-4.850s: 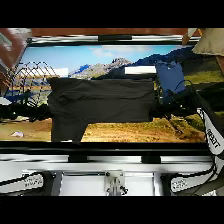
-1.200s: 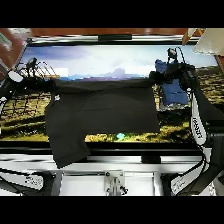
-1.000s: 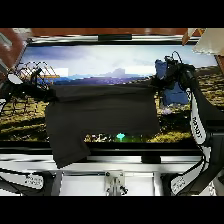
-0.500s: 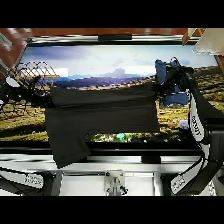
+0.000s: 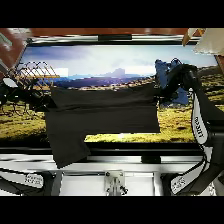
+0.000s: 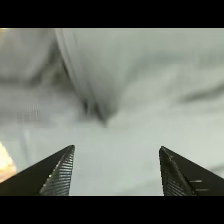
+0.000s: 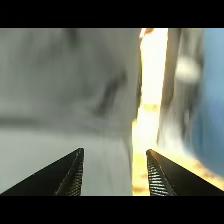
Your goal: Fold the shirts.
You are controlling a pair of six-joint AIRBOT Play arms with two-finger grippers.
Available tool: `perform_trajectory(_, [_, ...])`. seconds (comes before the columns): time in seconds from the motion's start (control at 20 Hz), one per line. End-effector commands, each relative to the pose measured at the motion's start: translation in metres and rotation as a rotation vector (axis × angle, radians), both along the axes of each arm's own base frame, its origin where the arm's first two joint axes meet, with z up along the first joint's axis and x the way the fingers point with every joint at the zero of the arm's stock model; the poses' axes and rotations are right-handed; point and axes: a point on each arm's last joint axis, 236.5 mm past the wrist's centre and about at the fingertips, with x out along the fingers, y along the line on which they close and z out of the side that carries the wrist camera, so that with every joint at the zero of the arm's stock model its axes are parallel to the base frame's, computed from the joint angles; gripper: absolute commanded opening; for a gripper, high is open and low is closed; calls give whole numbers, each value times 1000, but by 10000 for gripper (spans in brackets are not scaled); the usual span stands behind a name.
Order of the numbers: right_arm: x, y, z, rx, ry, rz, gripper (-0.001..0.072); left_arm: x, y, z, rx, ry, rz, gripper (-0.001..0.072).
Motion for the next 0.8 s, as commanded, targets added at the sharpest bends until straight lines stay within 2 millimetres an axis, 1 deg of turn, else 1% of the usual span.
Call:
perform_trajectory(0.0, [-40, -35, 36, -56, 91, 36, 512, -46, -6, 18, -47, 104, -13, 591])
perform_trajectory(0.05, [-47, -44, 45, -43, 89, 16, 512, -64, -8, 15, -48, 106, -4, 591])
perform_trajectory(0.1, [-55, -54, 52, -26, 86, -11, 512, -87, -10, 7, -55, 123, 7, 593])
perform_trajectory(0.2, [-69, -74, 61, -7, 72, -66, 512, -141, -14, -15, -82, 187, 74, 594])
perform_trajectory(0.25, [-73, -82, 64, 2, 59, -93, 512, -162, -17, -21, -114, 197, 100, 593])
perform_trajectory(0.3, [-76, -88, 66, 10, 47, -119, 512, -177, -19, -24, -154, 188, 124, 593])
perform_trajectory(0.35, [-76, -93, 68, 24, 32, -141, 512, -187, -17, -27, -171, 174, 154, 594])
perform_trajectory(0.45, [-73, -96, 69, 50, 14, -163, 512, -198, -9, -35, -185, 170, 205, 593])
perform_trajectory(0.55, [-66, -98, 69, 45, -17, -171, 512, -202, -6, -43, -182, 168, 212, 593])
perform_trajectory(0.7, [-56, -91, 70, 71, -56, -174, 512, -195, -9, -51, -162, 153, 198, 593])
perform_trajectory(0.75, [-55, -90, 71, 77, -59, -175, 512, -191, -13, -52, -170, 147, 195, 593])
